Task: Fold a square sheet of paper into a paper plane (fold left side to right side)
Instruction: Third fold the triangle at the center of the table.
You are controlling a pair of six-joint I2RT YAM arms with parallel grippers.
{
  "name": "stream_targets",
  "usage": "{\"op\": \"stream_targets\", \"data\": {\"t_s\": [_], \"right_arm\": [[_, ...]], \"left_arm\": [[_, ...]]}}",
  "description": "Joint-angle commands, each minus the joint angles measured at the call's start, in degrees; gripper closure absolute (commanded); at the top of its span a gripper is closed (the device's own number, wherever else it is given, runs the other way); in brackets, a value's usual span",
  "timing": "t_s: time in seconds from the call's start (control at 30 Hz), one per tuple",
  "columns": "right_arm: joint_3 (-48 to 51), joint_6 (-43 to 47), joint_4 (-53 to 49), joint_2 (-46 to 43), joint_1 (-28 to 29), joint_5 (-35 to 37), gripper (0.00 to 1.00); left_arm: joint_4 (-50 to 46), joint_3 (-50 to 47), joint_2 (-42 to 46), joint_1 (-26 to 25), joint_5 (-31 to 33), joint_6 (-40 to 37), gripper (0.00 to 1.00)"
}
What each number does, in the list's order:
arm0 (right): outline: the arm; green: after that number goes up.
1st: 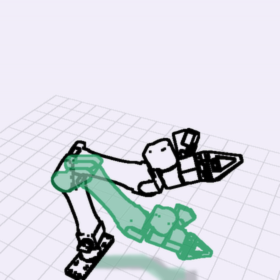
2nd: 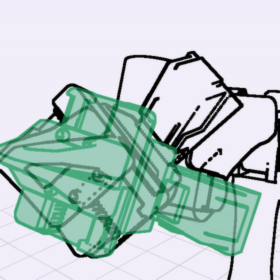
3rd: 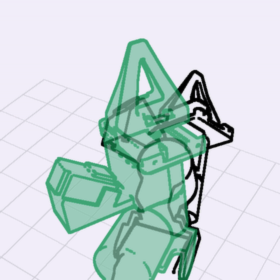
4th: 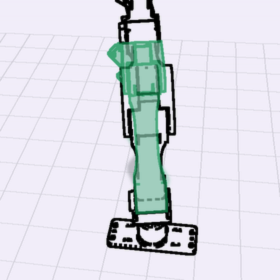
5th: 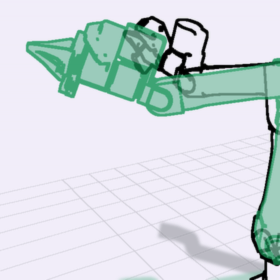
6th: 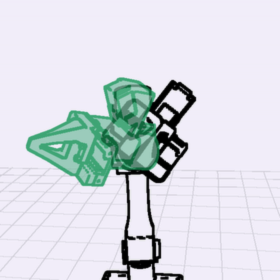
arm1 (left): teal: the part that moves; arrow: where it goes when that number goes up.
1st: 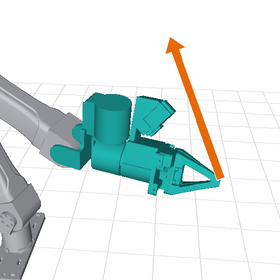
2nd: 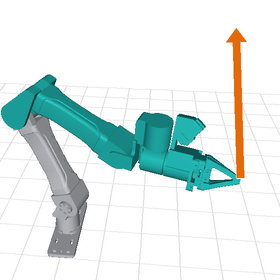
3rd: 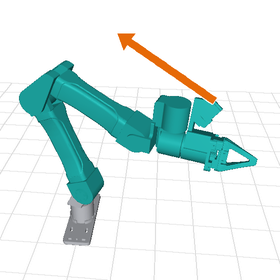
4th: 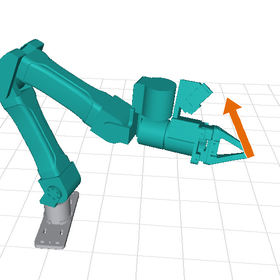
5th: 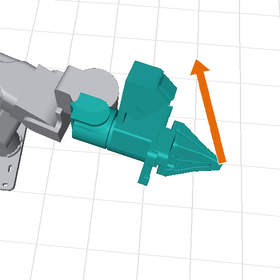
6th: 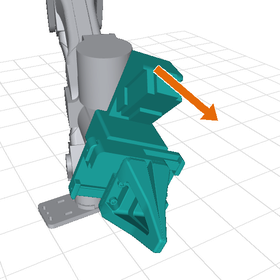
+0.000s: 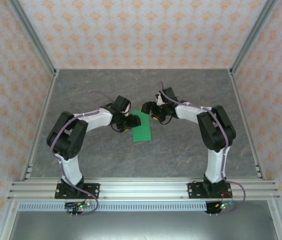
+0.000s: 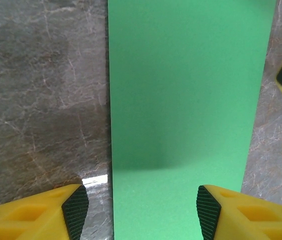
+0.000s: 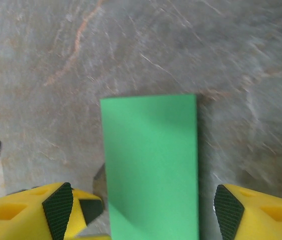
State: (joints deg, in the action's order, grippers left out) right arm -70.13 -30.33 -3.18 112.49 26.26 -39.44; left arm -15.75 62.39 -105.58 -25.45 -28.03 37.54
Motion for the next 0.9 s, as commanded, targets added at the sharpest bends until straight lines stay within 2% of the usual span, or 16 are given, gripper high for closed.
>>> {"op": "stream_targets", "data": {"t_s": [0.0, 0.37, 0.87], "right_arm": [[-3.0, -1.1, 3.5, 1.5, 0.5, -1.8, 0.22], [-7.3, 0.7, -1.7, 6.6, 0.6, 0.0, 0.23], [-7.1, 3.2, -4.6, 7.2, 0.6, 1.5, 0.23]], "left_arm": [[-0.8, -1.3, 2.5, 0.3, 1.2, 0.3, 0.36], [1.0, -1.3, 1.4, 0.3, -2.0, 1.1, 0.36], [4.6, -1.3, -0.9, 0.2, -6.9, 3.9, 0.37]]}}
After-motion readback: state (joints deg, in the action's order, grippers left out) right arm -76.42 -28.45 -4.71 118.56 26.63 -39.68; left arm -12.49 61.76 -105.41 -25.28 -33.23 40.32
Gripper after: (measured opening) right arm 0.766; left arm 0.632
